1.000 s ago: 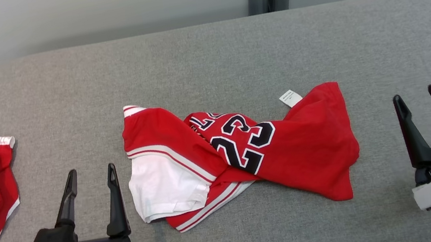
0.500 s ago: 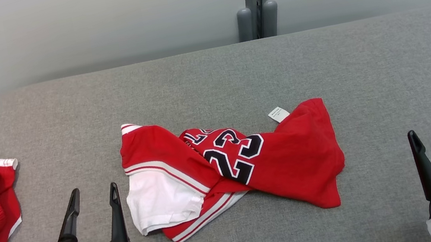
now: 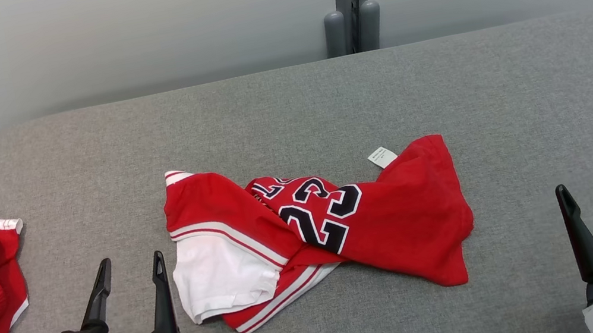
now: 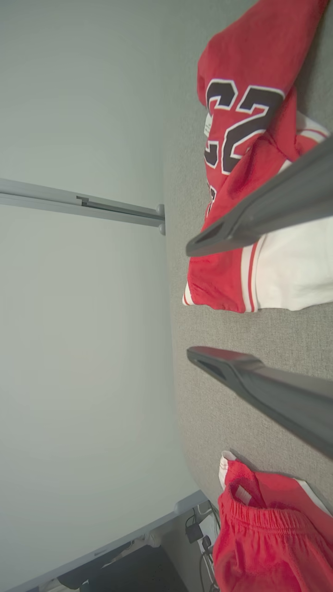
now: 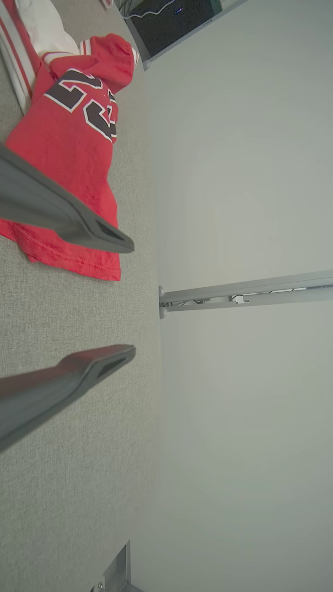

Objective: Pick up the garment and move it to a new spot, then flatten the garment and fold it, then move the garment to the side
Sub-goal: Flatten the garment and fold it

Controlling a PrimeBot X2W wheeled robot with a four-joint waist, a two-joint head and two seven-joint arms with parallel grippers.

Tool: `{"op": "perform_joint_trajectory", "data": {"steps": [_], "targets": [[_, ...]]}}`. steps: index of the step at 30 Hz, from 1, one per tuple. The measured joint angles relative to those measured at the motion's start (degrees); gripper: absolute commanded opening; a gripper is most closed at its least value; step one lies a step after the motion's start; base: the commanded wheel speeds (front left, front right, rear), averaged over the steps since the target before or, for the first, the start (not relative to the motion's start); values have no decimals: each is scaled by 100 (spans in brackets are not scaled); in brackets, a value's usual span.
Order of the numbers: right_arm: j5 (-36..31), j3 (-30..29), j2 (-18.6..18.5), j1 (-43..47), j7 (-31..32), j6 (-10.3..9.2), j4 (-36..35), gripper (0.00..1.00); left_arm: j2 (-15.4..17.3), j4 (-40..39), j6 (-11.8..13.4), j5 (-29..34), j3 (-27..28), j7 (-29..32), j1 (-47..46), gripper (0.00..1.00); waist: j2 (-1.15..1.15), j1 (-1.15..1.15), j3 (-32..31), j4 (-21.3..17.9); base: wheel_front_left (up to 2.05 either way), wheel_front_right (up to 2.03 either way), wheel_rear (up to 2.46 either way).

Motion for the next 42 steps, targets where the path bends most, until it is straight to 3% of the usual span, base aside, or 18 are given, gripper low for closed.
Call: {"op": "perform_joint_trajectory", "data": {"steps": [3, 12, 18, 25, 26, 28, 36, 42], "targets": [[3, 13, -8, 7, 29, 0, -2, 100, 4, -19, 8, 2, -15, 13, -5, 100, 0, 0, 54, 25, 0, 0, 0], [261, 1123, -506, -215, 630, 3, 802, 100, -56, -20, 8, 13, -147, -63, -271, 100, 0, 0, 486, 211, 0, 0, 0], [521, 1666, -572, -481, 637, 3, 1607, 100, -82, 137, 0, 25, -193, -166, -437, 100, 0, 0, 733, 380, 0, 0, 0], [694, 1887, -591, -862, 412, 4, 2097, 100, -90, 245, 0, 25, -194, -238, -527, 100, 0, 0, 905, 463, 0, 0, 0], [726, 1916, -587, -896, 379, 4, 2143, 56, -87, 250, 0, 25, -194, -242, -547, 100, 0, 0, 915, 464, 0, 0, 0], [780, 1956, -582, -958, 339, 3, 2229, 0, -86, 263, 0, 25, -196, -258, -598, 100, 0, 0, 925, 463, 0, 0, 0], [879, 1998, -590, -977, -71, 4, 2043, 0, -31, 270, 22, 11, -164, -274, -597, 100, 0, 0, 897, 386, 0, 0, 0], [810, 1734, -643, -976, -439, 4, 1425, 0, 24, 210, 67, 9, -135, -266, -583, 100, 0, 0, 867, 259, 0, 0, 0]]}}
